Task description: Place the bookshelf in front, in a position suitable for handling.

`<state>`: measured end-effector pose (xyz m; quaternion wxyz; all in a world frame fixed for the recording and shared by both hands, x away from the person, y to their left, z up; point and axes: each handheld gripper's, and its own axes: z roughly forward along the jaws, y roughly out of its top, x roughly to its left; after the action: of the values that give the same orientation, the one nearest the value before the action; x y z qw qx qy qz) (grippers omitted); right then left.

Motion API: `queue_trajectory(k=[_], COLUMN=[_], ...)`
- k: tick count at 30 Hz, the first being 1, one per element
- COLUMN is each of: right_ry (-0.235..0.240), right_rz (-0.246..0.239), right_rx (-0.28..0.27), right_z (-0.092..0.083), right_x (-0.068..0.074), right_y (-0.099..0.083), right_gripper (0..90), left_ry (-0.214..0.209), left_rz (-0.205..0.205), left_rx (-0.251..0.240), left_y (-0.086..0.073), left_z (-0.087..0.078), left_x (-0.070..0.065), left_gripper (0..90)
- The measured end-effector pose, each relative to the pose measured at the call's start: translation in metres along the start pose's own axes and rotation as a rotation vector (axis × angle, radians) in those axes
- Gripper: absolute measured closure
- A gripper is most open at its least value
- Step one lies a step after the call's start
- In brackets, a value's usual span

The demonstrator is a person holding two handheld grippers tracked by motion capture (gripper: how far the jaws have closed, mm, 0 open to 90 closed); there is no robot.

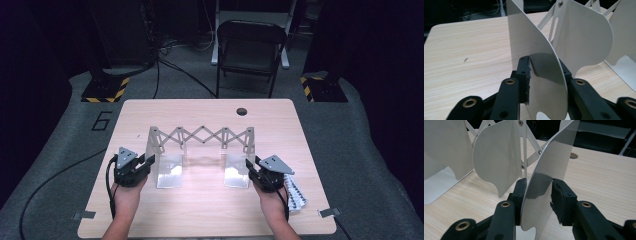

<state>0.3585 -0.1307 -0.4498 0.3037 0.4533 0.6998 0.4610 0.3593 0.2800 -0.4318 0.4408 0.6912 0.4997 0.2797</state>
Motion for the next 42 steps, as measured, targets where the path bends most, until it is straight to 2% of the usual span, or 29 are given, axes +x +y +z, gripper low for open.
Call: queue_trajectory(k=[2,3,4,9,12,14,15,19,22,23,24,26,27,28,29,31,32,35,36,37,39,42], right_ry=[0.002,-0.006,-0.012,-0.026,-0.023,-0.016,-0.016,-0.013,-0.007,0.002,0.063,0.120,0.120,0.145,0.177,0.186,0.186,0.170,0.160,0.129,0.115,0.053], right_rz=[0.012,0.026,0.029,0.043,0.069,0.070,0.077,0.084,0.091,0.086,0.077,0.074,0.074,0.079,0.085,0.093,0.093,0.067,0.058,0.034,0.026,0.018], right_rx=[0.016,-0.001,0.019,0.017,0.003,0.002,-0.004,-0.006,-0.013,-0.013,-0.011,-0.023,-0.023,-0.026,-0.042,-0.056,-0.056,-0.096,-0.099,-0.104,-0.099,-0.061], right_z=[-0.001,-0.001,-0.002,-0.007,-0.019,-0.021,-0.030,-0.042,-0.048,-0.052,-0.055,-0.058,-0.058,-0.061,-0.070,-0.080,-0.080,-0.098,-0.101,-0.103,-0.103,-0.098], right_x=[-0.001,-0.001,-0.001,-0.001,0.003,0.004,0.007,0.011,0.013,0.014,0.014,0.013,0.013,0.012,0.010,0.009,0.009,0.005,0.003,-0.003,-0.006,-0.022], right_y=[0.000,0.000,0.000,-0.002,-0.008,-0.010,-0.014,-0.020,-0.024,-0.026,-0.027,-0.029,-0.029,-0.030,-0.031,-0.030,-0.030,-0.023,-0.021,-0.021,-0.022,-0.032], right_gripper=[68.7,69.9,70.8,73.6,73.6,73.5,73.2,72.8,72.1,70.0,63.6,56.9,56.9,52.5,49.4,47.8,47.8,46.4,46.1,45.7,45.3,43.9], left_ry=[0.012,0.015,0.019,0.032,0.021,0.016,0.010,0.003,-0.005,-0.011,-0.026,-0.052,-0.052,-0.055,-0.049,-0.055,-0.055,-0.061,-0.060,-0.062,-0.063,-0.078], left_rz=[-0.008,-0.009,-0.010,-0.011,-0.034,-0.037,-0.028,-0.025,-0.039,-0.040,-0.039,-0.033,-0.033,-0.023,-0.004,-0.005,-0.005,-0.001,0.003,0.007,0.007,0.008], left_rx=[0.000,-0.001,0.003,0.005,-0.005,-0.011,-0.009,-0.011,-0.029,-0.036,-0.045,-0.059,-0.059,-0.070,-0.067,-0.073,-0.073,-0.083,-0.079,-0.075,-0.074,-0.075], left_y=[0.000,0.000,0.000,-0.002,-0.008,-0.010,-0.012,-0.018,-0.024,-0.026,-0.028,-0.029,-0.029,-0.031,-0.033,-0.035,-0.035,-0.039,-0.040,-0.040,-0.041,-0.042], left_z=[0.000,-0.001,-0.001,-0.004,-0.013,-0.017,-0.021,-0.031,-0.038,-0.040,-0.042,-0.045,-0.045,-0.046,-0.046,-0.045,-0.045,-0.045,-0.044,-0.044,-0.044,-0.042], left_x=[0.000,0.001,0.001,-0.002,-0.005,-0.007,-0.009,-0.013,-0.014,-0.014,-0.014,-0.014,-0.014,-0.014,-0.015,-0.015,-0.015,-0.014,-0.014,-0.014,-0.013,-0.011], left_gripper=[74.0,74.9,75.4,76.5,77.0,77.0,76.8,76.8,76.5,75.9,73.9,70.7,69.3,69.3,64.3,61.2,59.8,57.8,56.9,56.3,53.5,50.7])
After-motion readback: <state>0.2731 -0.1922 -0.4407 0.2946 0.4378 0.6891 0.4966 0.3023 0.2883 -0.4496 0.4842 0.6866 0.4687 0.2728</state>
